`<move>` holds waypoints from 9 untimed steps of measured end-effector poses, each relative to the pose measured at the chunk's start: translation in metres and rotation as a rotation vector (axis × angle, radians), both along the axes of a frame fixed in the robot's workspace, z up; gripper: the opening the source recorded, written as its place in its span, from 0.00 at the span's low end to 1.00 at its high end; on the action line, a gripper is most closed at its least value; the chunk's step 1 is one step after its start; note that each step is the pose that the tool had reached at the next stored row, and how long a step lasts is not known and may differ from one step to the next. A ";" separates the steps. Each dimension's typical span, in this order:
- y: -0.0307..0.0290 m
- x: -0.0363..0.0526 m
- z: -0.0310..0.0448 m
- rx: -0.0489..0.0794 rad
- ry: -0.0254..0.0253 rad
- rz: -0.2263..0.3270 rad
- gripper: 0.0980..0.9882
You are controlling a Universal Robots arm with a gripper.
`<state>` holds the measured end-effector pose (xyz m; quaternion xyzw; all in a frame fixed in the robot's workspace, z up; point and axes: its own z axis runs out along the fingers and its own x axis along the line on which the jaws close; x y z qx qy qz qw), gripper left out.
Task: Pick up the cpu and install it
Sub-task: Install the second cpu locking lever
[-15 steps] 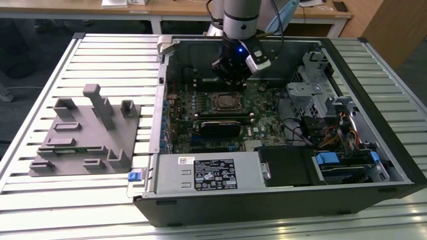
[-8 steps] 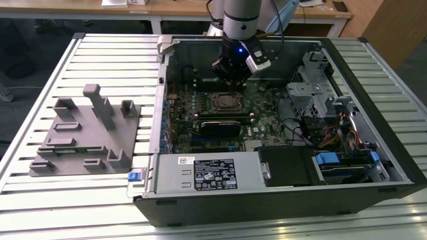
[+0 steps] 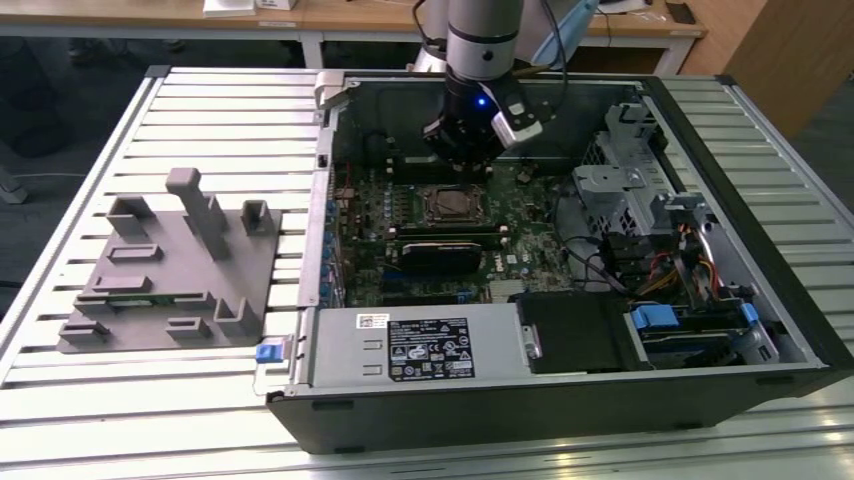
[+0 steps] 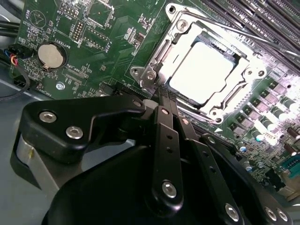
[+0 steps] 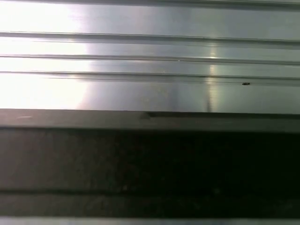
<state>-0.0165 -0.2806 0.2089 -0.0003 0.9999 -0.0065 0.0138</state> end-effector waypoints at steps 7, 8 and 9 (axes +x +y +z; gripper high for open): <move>-0.0043 0.0001 -0.0002 0.000 0.0000 0.000 0.01; -0.0047 0.0002 -0.0002 0.000 0.0000 0.000 0.01; -0.0053 0.0002 -0.0002 0.000 0.0000 0.000 0.01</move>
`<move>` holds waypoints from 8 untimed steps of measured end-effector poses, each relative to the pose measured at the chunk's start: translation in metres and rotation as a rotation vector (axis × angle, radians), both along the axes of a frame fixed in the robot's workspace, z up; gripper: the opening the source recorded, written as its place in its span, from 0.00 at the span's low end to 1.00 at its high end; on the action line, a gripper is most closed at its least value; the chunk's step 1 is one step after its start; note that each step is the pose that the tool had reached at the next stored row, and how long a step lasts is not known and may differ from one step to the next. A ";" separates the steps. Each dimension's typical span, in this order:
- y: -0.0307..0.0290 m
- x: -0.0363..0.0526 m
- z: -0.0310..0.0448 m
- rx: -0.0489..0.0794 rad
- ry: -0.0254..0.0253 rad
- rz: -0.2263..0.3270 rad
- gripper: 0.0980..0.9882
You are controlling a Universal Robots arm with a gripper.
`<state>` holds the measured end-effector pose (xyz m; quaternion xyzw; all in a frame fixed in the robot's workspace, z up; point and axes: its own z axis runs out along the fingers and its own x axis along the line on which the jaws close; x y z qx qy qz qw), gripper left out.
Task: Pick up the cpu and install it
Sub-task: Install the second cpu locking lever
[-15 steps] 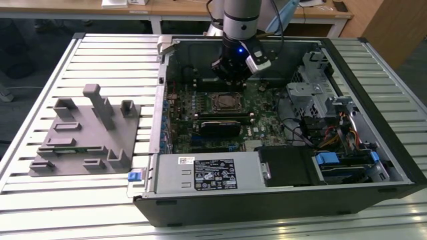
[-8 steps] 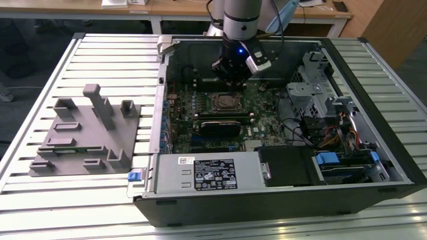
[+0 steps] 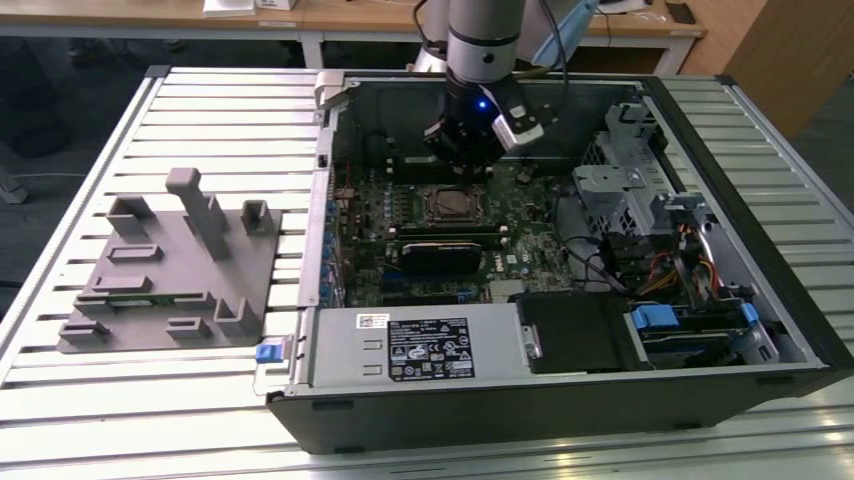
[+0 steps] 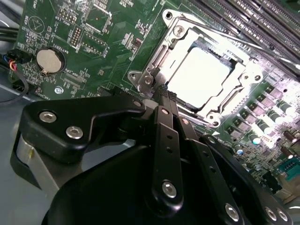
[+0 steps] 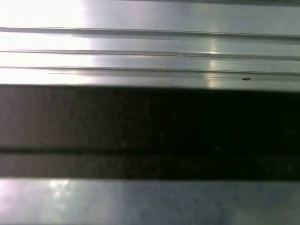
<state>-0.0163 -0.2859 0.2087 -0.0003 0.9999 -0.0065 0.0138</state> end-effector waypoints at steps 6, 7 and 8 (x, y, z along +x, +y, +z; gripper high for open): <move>-0.0042 0.0001 0.0000 0.000 0.0000 0.000 0.01; -0.0042 0.0001 0.0008 0.000 0.0001 0.000 0.01; -0.0043 0.0001 0.0026 0.001 0.0001 0.000 0.01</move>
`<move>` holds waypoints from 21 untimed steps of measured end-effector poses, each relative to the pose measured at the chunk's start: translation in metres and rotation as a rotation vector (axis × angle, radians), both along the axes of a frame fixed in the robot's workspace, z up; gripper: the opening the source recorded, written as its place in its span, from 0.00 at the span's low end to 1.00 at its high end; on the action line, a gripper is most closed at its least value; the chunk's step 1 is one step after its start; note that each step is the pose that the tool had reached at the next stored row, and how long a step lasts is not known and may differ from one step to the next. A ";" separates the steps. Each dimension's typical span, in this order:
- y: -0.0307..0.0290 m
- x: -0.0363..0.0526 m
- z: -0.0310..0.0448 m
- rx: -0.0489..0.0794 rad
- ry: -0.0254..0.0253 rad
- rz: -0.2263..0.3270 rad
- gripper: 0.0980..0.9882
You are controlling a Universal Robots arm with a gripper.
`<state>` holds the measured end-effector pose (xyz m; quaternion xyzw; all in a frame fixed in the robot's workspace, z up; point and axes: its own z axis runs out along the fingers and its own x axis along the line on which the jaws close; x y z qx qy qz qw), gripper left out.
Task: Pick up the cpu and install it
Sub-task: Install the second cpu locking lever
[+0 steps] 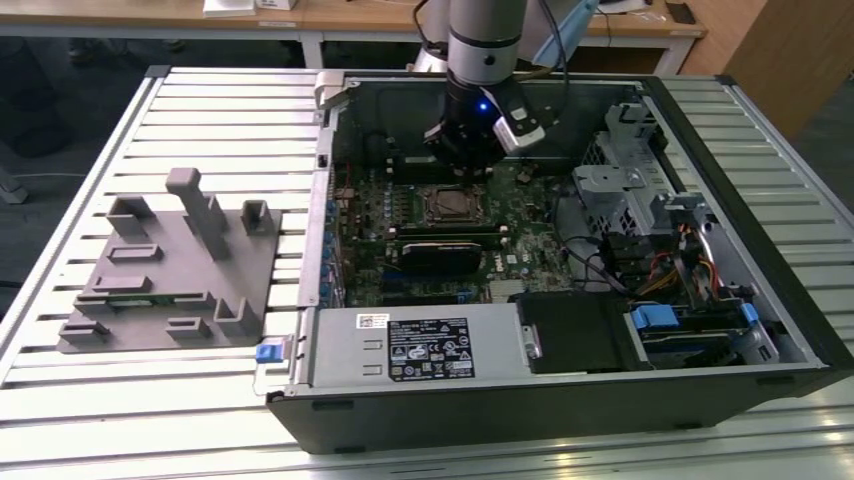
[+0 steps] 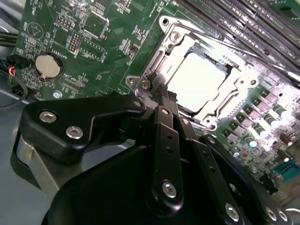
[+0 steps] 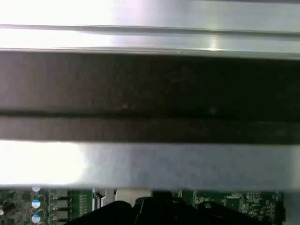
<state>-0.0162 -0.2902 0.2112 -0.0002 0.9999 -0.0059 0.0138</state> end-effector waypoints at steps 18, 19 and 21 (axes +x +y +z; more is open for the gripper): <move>-0.0174 0.0001 0.0306 0.002 0.0141 0.000 0.01; -0.0190 0.0003 0.0306 0.003 0.0192 0.000 0.01; -0.0212 0.0007 0.0306 0.008 0.0245 0.000 0.01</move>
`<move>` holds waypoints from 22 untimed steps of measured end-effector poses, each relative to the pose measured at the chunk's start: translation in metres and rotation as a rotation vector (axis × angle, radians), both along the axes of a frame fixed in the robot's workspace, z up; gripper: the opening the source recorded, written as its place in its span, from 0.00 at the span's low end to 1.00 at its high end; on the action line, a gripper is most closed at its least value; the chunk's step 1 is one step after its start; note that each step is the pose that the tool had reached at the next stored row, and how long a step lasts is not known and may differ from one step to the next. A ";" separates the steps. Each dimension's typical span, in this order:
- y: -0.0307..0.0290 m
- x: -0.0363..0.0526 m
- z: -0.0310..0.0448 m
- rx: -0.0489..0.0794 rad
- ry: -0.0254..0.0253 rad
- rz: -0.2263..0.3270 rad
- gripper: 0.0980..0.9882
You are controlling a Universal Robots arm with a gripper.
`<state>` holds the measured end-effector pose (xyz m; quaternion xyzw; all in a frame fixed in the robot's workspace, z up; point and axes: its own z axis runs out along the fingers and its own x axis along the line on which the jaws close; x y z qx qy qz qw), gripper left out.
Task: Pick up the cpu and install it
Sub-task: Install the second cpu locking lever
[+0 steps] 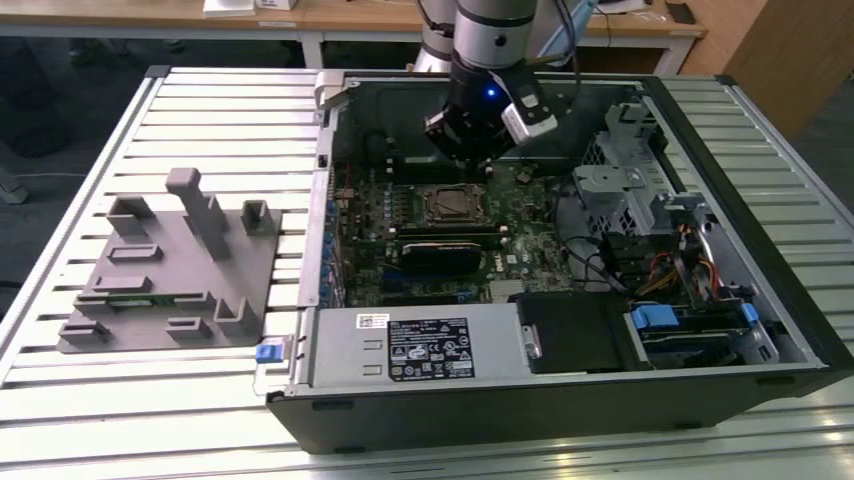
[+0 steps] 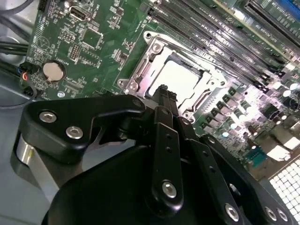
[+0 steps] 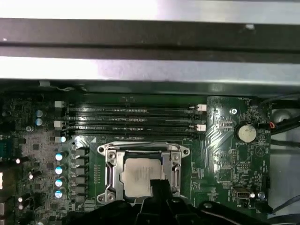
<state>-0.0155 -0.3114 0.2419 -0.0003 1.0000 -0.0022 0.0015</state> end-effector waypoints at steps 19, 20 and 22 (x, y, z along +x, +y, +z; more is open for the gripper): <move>-0.0346 -0.0006 -0.0066 0.015 0.0065 0.000 0.01; -0.0355 -0.0021 -0.0071 0.015 0.0065 0.000 0.01; -0.0408 -0.0031 -0.0079 0.016 0.0064 0.000 0.01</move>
